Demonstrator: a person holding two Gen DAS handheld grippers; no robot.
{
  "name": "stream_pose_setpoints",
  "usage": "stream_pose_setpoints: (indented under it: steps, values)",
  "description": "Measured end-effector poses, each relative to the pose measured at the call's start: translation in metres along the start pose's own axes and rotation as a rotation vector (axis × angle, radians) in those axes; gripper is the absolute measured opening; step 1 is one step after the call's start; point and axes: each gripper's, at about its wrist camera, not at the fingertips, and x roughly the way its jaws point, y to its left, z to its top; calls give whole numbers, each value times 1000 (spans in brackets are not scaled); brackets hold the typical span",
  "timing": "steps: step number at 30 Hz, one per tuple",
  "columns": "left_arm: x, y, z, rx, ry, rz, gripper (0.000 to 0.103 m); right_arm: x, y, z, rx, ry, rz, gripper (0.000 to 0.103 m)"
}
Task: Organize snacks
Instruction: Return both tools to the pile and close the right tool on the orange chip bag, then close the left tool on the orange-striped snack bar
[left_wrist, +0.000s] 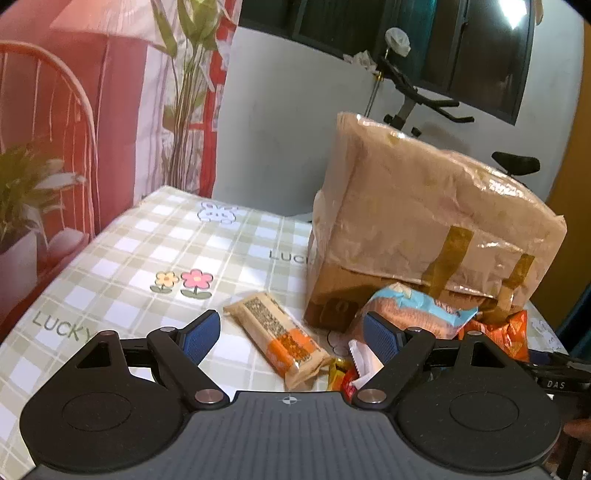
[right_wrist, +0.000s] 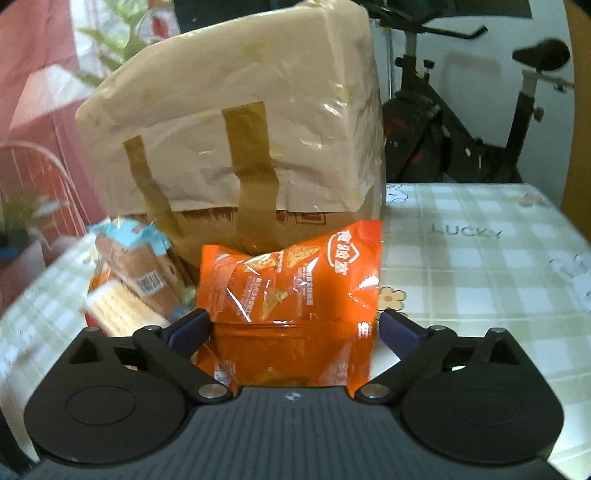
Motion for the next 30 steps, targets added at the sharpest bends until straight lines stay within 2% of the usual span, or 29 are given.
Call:
stream_pose_setpoints:
  steps: [2,5,6,8,12,18,24,25,28,30]
  values:
    - [6,2,-2,-12,20,2,86,4,1,-1,7,-7,12,97]
    - [17,6,-5,-44,53,5,86,5,4,-5,7,-24,42,85]
    - [22,6,-5,-55,61,5,86,4,5,-7,6,-36,43,84]
    - [34,7,-5,-75,80,16,82,3,6,-11,1,-50,47,79]
    - [63,7,-2,-99,102,54,81,-2,5,-15,11,-74,51,77]
    - [101,2,-1,-44,125,95,81,-1,2,-20,35,-88,63,77]
    - [119,-1,-3,-11,166,117,80,-2,2,-19,35,-85,66,77]
    - [121,0,-3,-12,172,117,79,-2,2,-19,35,-85,67,77]
    - [125,2,-4,-18,175,97,61,-2,1,-20,41,-86,68,77]
    - [121,0,-4,0,173,103,55,-2,2,-19,38,-84,68,77]
